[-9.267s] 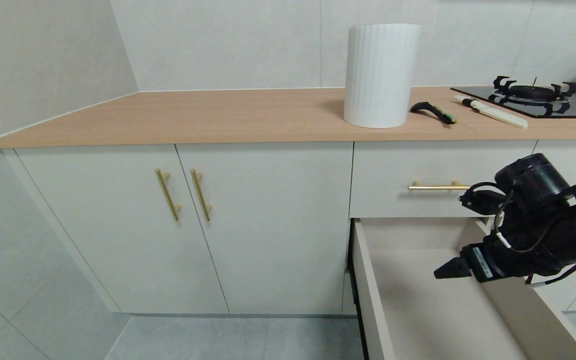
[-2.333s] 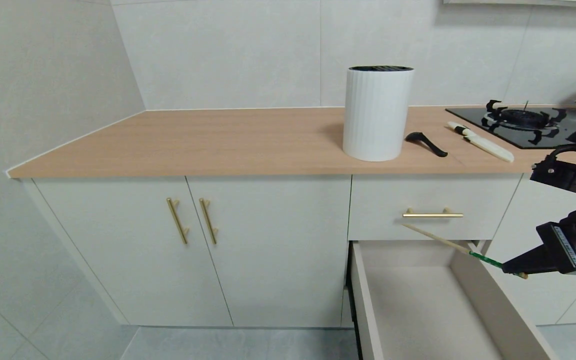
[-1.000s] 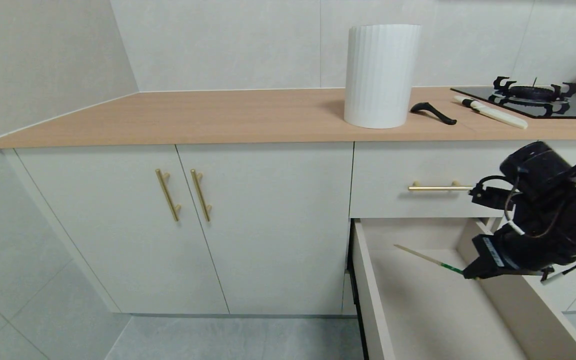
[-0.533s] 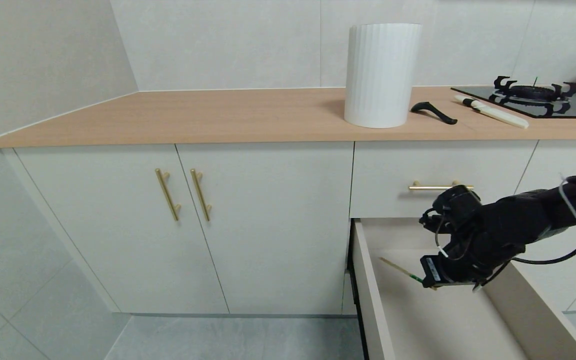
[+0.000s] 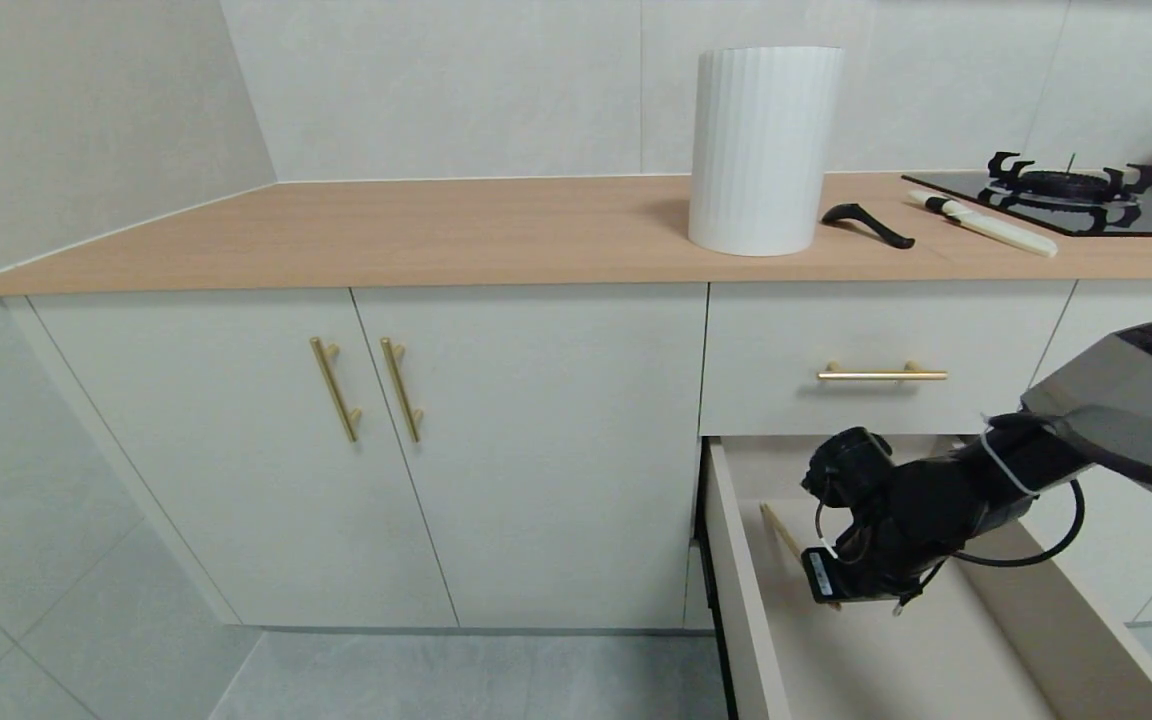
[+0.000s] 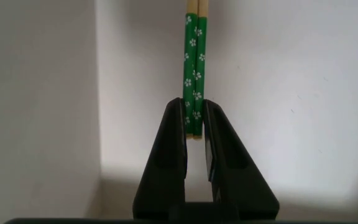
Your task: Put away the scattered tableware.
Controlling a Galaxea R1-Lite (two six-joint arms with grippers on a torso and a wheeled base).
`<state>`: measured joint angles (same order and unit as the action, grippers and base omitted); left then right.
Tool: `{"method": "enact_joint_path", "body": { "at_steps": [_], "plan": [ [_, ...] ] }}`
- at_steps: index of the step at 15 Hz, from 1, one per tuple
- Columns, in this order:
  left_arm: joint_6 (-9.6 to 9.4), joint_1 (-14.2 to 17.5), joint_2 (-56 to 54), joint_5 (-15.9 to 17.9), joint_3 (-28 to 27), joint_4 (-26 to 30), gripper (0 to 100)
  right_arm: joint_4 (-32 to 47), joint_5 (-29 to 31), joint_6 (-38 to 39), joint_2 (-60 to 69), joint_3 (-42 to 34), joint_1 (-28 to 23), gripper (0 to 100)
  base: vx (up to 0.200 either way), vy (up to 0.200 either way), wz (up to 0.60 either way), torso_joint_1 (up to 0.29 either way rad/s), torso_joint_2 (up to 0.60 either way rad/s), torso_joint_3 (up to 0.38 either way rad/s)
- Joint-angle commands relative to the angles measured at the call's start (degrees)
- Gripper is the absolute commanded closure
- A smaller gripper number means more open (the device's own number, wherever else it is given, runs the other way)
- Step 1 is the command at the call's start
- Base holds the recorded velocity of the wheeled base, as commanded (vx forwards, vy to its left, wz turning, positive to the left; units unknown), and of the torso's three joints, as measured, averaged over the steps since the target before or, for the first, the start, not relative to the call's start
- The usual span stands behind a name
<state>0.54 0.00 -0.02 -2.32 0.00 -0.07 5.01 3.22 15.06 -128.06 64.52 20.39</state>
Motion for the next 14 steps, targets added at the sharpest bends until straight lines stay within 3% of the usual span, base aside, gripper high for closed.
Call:
{"method": "enact_joint_path", "body": {
  "at_steps": [1, 8, 9, 14],
  "plan": [
    [-0.01, 0.00, 0.02, 0.03, 0.00, -0.10, 0, -2.64, 1.79, 0.68, -4.65, -0.36, 0.96, 100, 0.000, 0.000, 0.00, 0.000, 0.00, 0.000],
    [0.08, 0.00, 0.02, 0.03, 0.00, -0.10, 0, -7.82, 3.55, 0.68, -8.70, -0.36, 0.79, 100, 0.000, 0.000, 0.00, 0.000, 0.00, 0.000],
    [0.08, 0.00, 0.02, -0.06, 0.00, -0.01, 0, -7.82, 3.55, 0.68, -8.70, -0.36, 0.70, 0, 0.000, 0.000, 0.00, 0.000, 0.00, 0.000],
    [-0.01, 0.00, 0.02, 0.03, 0.00, -0.10, 0, -7.82, 3.55, 0.68, -8.61, -0.36, 0.70, 0, 0.000, 0.000, 0.00, 0.000, 0.00, 0.000]
  ]
}}
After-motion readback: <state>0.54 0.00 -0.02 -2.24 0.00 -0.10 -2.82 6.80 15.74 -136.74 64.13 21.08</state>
